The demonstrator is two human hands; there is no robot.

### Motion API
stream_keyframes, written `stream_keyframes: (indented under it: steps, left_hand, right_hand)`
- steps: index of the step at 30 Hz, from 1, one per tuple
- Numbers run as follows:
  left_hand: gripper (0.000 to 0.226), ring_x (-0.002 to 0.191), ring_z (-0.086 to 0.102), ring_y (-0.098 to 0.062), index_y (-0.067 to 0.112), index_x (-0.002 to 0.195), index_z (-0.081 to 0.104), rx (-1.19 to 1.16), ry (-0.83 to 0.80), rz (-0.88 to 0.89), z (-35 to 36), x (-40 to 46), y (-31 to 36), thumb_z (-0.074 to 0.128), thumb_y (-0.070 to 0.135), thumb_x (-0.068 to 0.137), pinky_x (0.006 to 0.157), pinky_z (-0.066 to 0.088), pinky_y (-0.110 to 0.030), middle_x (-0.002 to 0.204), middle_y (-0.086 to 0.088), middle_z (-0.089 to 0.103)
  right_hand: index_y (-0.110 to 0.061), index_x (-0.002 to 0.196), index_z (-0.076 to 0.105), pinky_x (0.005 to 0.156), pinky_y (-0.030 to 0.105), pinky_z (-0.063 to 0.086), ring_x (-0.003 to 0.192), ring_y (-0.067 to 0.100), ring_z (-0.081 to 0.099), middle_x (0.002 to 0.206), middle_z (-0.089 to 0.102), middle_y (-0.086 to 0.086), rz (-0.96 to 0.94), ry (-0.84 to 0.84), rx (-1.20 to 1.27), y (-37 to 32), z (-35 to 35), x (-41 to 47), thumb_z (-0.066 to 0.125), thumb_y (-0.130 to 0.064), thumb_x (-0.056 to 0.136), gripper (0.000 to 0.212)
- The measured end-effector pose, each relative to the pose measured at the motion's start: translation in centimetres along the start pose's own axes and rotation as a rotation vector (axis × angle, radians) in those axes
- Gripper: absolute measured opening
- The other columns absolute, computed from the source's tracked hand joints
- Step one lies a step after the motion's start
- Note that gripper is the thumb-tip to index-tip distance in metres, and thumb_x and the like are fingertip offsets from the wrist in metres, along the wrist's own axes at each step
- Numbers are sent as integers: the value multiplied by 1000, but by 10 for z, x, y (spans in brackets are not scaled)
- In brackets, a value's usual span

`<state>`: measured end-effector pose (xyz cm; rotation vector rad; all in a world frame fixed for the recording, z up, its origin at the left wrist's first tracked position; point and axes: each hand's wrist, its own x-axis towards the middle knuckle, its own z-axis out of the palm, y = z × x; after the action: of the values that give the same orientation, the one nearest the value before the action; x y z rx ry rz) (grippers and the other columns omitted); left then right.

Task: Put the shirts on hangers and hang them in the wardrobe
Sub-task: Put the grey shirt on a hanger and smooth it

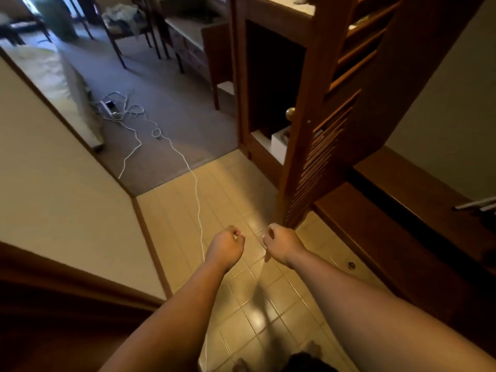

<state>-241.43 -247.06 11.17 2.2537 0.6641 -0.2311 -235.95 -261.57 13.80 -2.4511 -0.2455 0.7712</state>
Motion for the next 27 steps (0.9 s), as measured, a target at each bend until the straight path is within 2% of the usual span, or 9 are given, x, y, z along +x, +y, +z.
stream_keyframes:
  steps: [2,9,12,15,19,23,27]
  left_hand:
    - [26,75,58,-23,14,109,59,3,29,-18,-23,9,-15,46,34,97,61,40,-28,79,-2,59]
    - [28,88,58,-23,12,112,57,34,108,-55,-90,70,-47,47,35,98,72,45,-29,96,-6,64]
    - [37,104,58,-26,13,122,55,60,132,-83,-113,118,-56,49,38,96,88,49,-36,115,-10,63]
    - [51,123,50,-28,14,136,46,116,152,-93,-137,174,-59,50,44,95,103,42,-43,134,-9,54]
    - [56,128,45,-27,14,141,40,170,163,-93,-173,261,-50,49,45,95,105,39,-45,142,-8,47]
    - [57,132,40,-25,15,142,38,209,139,-94,-207,351,-36,47,47,95,108,35,-41,144,-6,44]
    - [59,133,40,-25,15,143,37,155,153,-87,-244,433,-24,48,47,95,108,35,-44,145,-7,43]
  right_hand:
    - [-14,130,51,93,38,48,112,31,55,127,56,12,-37,5,-12,-26,9,11,47,-32,98,37]
    - [-16,140,40,98,39,45,123,31,50,138,49,11,-97,-31,-89,-100,17,83,46,-35,99,46]
    - [-16,141,37,100,40,43,126,32,47,141,46,12,-123,-37,-117,-129,16,133,47,-35,98,48]
    - [-16,143,33,103,43,40,129,33,43,145,39,12,-149,-29,-179,-158,10,193,46,-39,98,52]
    - [-15,145,29,104,43,37,132,32,39,149,32,10,-161,-28,-264,-199,-6,280,45,-43,97,57]
    - [-17,149,23,106,44,36,135,33,36,154,27,8,-124,-85,-247,-244,-29,364,45,-46,97,64]
    - [-22,148,24,105,44,39,134,33,39,154,28,6,-108,-94,-261,-288,-45,444,44,-51,95,64]
